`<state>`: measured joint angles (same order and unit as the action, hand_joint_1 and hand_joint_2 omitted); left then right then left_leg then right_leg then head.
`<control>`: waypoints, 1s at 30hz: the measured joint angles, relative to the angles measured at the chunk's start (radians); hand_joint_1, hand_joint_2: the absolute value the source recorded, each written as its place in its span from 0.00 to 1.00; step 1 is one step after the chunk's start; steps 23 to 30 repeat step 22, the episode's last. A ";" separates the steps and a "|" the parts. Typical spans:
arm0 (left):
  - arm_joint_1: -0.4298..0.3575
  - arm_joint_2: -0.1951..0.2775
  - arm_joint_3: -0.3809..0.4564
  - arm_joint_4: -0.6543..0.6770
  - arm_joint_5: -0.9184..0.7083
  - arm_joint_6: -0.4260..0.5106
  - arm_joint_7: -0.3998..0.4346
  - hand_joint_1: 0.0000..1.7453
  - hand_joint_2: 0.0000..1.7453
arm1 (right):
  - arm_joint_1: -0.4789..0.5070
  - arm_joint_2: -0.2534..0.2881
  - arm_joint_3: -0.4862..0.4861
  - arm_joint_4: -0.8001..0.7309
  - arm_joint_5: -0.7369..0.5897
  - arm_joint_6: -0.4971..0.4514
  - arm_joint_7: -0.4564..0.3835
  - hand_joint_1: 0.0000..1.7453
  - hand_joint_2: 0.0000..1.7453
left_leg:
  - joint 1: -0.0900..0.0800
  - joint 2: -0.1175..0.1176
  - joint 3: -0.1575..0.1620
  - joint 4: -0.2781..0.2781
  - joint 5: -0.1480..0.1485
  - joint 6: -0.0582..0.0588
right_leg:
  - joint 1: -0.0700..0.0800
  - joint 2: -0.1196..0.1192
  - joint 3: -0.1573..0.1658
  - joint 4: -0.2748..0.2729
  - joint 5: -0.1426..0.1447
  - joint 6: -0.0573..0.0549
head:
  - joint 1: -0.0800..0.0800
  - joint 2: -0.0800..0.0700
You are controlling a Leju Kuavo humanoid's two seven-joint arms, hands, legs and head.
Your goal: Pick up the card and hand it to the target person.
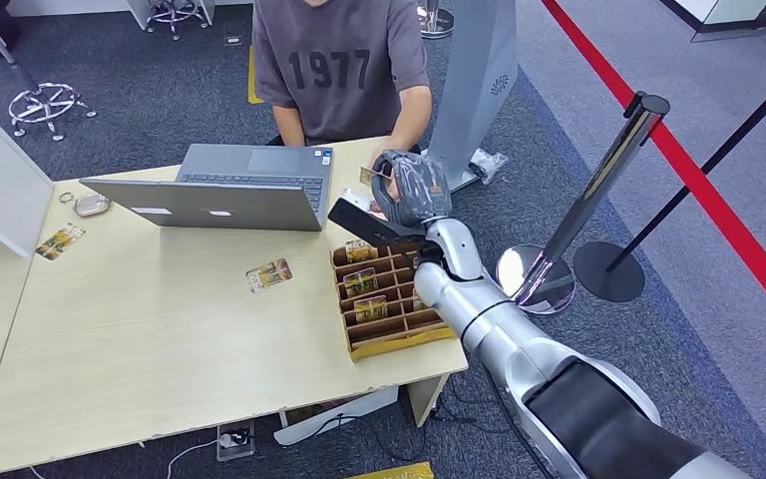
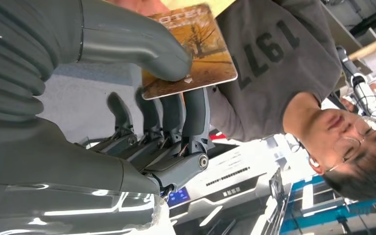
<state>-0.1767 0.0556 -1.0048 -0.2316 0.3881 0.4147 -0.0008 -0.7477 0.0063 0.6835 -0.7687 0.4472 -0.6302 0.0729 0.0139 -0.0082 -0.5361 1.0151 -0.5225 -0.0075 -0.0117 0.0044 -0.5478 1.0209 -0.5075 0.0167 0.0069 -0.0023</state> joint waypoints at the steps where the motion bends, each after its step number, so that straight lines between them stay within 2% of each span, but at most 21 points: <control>1: 0.000 0.000 0.000 0.000 -0.001 0.000 0.000 0.00 0.00 | 0.000 0.002 -0.004 0.004 0.002 -0.006 -0.002 0.05 1.00 | 0.000 0.000 0.000 0.000 0.000 0.000 | 0.000 0.000 0.000 0.000 0.000 0.000 | 0.000 0.000; 2: 0.000 0.000 0.000 0.000 -0.002 0.000 0.000 0.00 0.00 | 0.000 0.004 -0.007 0.008 0.004 -0.009 -0.002 0.00 1.00 | 0.000 0.000 0.000 0.000 0.000 0.000 | 0.000 0.000 0.000 0.000 0.000 0.000 | 0.000 0.000; 16: 0.001 0.000 0.000 0.000 -0.005 0.000 0.000 0.00 0.00 | 0.001 0.012 -0.014 0.050 0.026 0.013 0.016 0.00 1.00 | 0.000 0.000 0.000 0.000 0.000 0.000 | 0.000 0.000 0.000 0.000 0.000 0.000 | 0.000 0.000; 22: 0.004 0.000 0.000 0.000 -0.004 0.002 -0.004 0.00 0.00 | 0.015 0.016 -0.027 0.043 -0.049 0.004 -0.037 0.00 1.00 | 0.000 0.000 0.000 0.000 0.000 0.000 | 0.000 0.000 0.000 0.000 0.000 0.000 | 0.000 0.000; 30: 0.004 0.000 0.000 0.000 -0.004 0.002 -0.004 0.00 0.00 | 0.015 0.016 -0.027 0.043 -0.049 0.004 -0.037 0.00 1.00 | 0.000 0.000 0.000 0.000 0.000 0.000 | 0.000 0.000 0.000 0.000 0.000 0.000 | 0.000 0.000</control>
